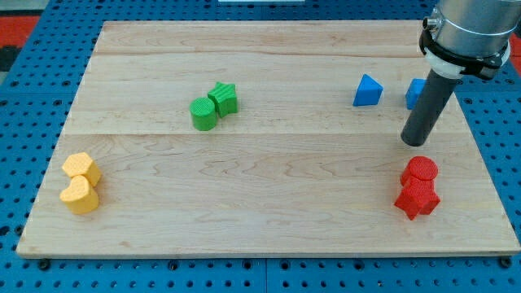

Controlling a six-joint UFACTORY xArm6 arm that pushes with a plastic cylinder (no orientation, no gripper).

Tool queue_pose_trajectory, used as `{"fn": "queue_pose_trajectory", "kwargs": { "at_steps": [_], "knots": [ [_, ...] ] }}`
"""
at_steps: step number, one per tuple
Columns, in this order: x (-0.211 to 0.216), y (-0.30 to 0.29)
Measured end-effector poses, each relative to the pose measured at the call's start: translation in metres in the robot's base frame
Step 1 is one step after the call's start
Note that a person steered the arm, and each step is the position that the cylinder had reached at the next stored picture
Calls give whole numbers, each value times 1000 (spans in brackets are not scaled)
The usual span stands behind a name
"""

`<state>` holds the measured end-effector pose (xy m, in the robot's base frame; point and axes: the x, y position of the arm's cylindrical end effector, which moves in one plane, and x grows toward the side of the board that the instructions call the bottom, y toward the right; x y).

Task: Move the green blocks to the top right of yellow blocks

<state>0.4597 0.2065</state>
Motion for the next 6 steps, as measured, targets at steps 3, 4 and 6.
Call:
{"fn": "queue_pose_trajectory", "kwargs": {
  "at_steps": [3,4,6],
  "knots": [
    [-78,-148],
    [-88,-205],
    [-81,-359]
  ]
}}
